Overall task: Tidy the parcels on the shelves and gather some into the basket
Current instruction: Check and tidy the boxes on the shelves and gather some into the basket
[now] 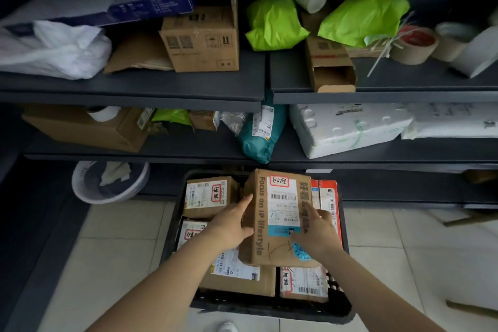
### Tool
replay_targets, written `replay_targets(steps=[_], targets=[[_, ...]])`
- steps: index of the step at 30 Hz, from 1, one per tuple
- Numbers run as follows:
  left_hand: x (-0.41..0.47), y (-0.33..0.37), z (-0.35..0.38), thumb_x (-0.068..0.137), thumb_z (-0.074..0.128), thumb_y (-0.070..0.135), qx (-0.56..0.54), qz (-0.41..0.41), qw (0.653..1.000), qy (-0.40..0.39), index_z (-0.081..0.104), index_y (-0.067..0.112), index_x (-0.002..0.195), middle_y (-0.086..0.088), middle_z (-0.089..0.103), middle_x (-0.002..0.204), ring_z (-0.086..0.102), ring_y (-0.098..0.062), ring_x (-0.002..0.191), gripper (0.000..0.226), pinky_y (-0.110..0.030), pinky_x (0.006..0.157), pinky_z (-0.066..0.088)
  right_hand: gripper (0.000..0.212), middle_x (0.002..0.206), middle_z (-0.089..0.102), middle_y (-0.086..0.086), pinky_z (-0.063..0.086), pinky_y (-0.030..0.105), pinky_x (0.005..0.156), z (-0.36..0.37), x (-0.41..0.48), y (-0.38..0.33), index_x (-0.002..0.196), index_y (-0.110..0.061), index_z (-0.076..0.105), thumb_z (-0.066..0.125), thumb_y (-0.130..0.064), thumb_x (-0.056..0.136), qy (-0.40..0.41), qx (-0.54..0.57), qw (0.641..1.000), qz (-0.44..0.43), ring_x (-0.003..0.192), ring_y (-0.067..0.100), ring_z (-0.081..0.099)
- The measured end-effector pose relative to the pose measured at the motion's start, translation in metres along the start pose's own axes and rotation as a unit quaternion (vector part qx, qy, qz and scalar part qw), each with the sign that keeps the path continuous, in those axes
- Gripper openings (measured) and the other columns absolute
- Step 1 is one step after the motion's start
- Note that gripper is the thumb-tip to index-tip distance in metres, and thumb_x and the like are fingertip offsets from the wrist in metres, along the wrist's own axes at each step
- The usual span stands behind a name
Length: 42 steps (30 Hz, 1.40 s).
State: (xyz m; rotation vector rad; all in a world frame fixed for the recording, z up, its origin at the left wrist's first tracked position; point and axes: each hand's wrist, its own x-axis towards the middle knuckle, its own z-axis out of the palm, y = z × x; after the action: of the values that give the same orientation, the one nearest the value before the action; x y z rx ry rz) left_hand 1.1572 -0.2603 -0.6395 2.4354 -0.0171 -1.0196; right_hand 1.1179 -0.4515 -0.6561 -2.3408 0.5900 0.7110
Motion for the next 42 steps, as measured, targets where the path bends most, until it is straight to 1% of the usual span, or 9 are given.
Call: replay_targets(steps=[15,21,25,27,30,34,37,39,42], targets=[[-0.06,-0.016,-0.036,0.093,0.055,0.036,-0.054,-0.004,0.996,0.066,0.021,0.032,0.148,0.005,0.046,0.141,0.049,-0.016,0.121,0.066,-0.036,0.104,0.042,0.086,0.158,0.01,0.004,0.031,0.044,0.11,-0.016,-0.039,-0.025,0.151,-0.027,0.012,0.067,-0.034,0.085,-0.019,-0.099,0.992,-0.079,0.141,0.029,0.022],[-0.042,-0.007,-0.005,0.094,0.052,0.042,-0.129,-0.006,0.992,0.016,0.028,0.028,0.147,0.003,0.05,0.138,0.05,-0.016,0.123,0.06,-0.039,0.105,0.04,0.1,0.149,0.024,0.015,0.042,0.042,0.099,-0.004,-0.021,-0.001,0.15,-0.022,-0.003,0.07,-0.036,0.082,0.009,-0.075,0.997,0.02,0.134,0.033,0.034],[-0.03,0.001,0.026,0.094,0.055,0.036,-0.167,-0.006,0.985,-0.031,0.025,0.028,0.148,0.0,0.047,0.142,0.049,-0.018,0.125,0.063,-0.035,0.102,0.043,0.086,0.129,0.049,0.009,0.05,0.023,0.064,0.012,-0.009,0.02,0.143,-0.012,0.017,0.074,-0.021,0.08,-0.041,0.087,0.994,0.047,0.102,0.021,0.055],[-0.028,-0.003,0.035,0.092,0.057,0.037,-0.176,-0.019,0.984,-0.014,0.022,0.03,0.148,-0.001,0.051,0.139,0.053,-0.018,0.121,0.067,-0.033,0.096,0.046,0.068,0.118,0.055,0.002,0.054,0.03,0.077,0.023,-0.006,0.027,0.125,-0.017,0.036,0.079,-0.012,0.071,-0.045,0.133,0.99,0.03,0.104,0.019,0.056],[-0.035,-0.022,0.033,0.085,0.056,0.055,-0.194,-0.062,0.979,0.001,0.022,0.037,0.143,0.003,0.059,0.129,0.06,-0.018,0.112,0.07,-0.044,0.095,0.049,0.072,0.122,0.046,0.001,0.054,0.034,0.088,0.03,-0.009,0.023,0.121,-0.018,0.039,0.082,-0.006,0.064,-0.056,0.128,0.99,-0.01,0.109,0.015,0.051],[-0.062,-0.046,0.021,0.095,0.044,0.049,-0.248,-0.088,0.964,-0.036,0.041,0.023,0.124,0.003,0.068,0.106,0.069,-0.009,0.088,0.039,-0.035,0.088,0.052,0.08,0.124,0.033,-0.003,0.053,0.031,0.089,0.027,-0.021,0.011,0.131,-0.018,0.036,0.082,-0.008,0.067,-0.03,0.09,0.993,-0.074,0.114,0.012,0.042],[-0.075,-0.042,0.02,0.098,0.043,0.038,-0.344,-0.067,0.934,-0.065,0.037,0.026,0.122,0.003,0.068,0.109,0.064,-0.01,0.101,0.028,-0.039,0.098,0.046,0.069,0.124,0.03,-0.006,0.056,0.03,0.083,0.042,-0.036,0.006,0.13,-0.022,0.039,0.077,-0.01,0.074,-0.068,0.099,0.985,-0.123,0.12,0.017,0.043],[-0.069,-0.035,0.027,0.097,0.048,0.036,-0.358,-0.068,0.931,-0.014,0.031,0.026,0.129,0.003,0.062,0.111,0.058,-0.014,0.106,0.038,-0.038,0.098,0.046,0.071,0.135,0.03,0.001,0.048,0.038,0.097,0.061,-0.043,-0.001,0.136,-0.02,0.036,0.073,-0.01,0.076,-0.066,0.076,0.983,-0.156,0.126,0.025,0.043],[-0.059,-0.035,0.032,0.093,0.056,0.032,-0.223,-0.084,0.96,0.146,0.035,0.024,0.133,-0.001,0.058,0.113,0.055,-0.017,0.103,0.046,-0.029,0.086,0.045,0.083,0.149,0.029,0.005,0.037,0.041,0.108,0.078,-0.041,-0.012,0.147,-0.021,0.023,0.068,-0.017,0.078,-0.065,0.122,0.985,-0.108,0.135,0.027,0.035]])
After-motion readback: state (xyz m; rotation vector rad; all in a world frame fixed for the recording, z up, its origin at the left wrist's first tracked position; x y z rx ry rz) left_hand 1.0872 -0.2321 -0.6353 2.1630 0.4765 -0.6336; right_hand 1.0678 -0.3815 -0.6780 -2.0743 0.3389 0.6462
